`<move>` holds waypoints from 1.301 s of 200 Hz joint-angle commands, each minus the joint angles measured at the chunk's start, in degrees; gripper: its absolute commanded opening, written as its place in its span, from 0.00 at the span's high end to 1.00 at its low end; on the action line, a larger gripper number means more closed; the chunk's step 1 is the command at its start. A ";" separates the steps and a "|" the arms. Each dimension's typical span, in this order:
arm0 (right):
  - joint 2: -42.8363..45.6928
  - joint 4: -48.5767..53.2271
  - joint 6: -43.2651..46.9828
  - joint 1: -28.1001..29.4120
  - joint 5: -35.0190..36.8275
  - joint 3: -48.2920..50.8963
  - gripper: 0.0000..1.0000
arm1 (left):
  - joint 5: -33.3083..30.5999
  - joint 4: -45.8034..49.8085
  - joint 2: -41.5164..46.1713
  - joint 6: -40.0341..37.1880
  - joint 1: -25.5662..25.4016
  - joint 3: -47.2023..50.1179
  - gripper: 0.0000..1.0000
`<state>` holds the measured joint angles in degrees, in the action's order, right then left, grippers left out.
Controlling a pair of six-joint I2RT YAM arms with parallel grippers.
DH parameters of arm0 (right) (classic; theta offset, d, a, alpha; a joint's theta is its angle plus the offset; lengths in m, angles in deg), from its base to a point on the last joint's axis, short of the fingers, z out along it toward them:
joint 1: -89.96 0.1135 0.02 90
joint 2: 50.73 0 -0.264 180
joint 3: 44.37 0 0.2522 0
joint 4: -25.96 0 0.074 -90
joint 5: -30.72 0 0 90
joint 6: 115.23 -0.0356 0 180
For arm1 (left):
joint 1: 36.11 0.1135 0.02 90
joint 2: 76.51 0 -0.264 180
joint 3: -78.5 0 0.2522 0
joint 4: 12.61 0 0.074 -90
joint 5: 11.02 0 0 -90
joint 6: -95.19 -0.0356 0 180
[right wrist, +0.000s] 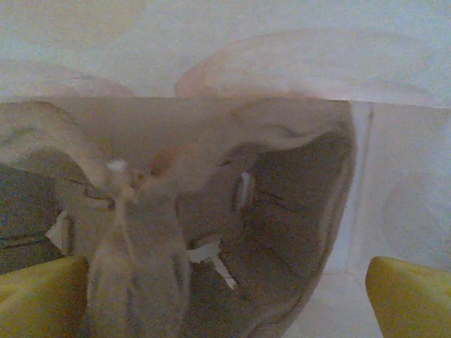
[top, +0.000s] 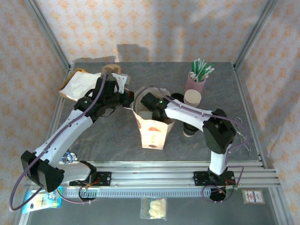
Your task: Pack the takeout coffee
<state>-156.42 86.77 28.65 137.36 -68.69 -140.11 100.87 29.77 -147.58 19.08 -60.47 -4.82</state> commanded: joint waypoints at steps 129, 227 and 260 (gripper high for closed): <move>9.56 0.15 1.35 -0.38 2.08 -6.25 0.00 | -1.95 -1.82 0.84 0.47 1.91 0.82 1.00; 16.10 -0.77 -0.32 -0.20 -0.17 -8.79 0.00 | -3.19 -1.13 0.51 0.43 2.35 0.65 1.00; 18.74 -2.52 -1.93 -0.20 -0.94 -9.66 0.00 | -3.91 -1.20 0.97 0.78 2.48 1.56 1.00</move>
<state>-141.05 86.02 28.74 137.36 -68.62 -147.43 99.05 28.92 -147.47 19.26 -58.59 -4.45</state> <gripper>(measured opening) 0.998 0.049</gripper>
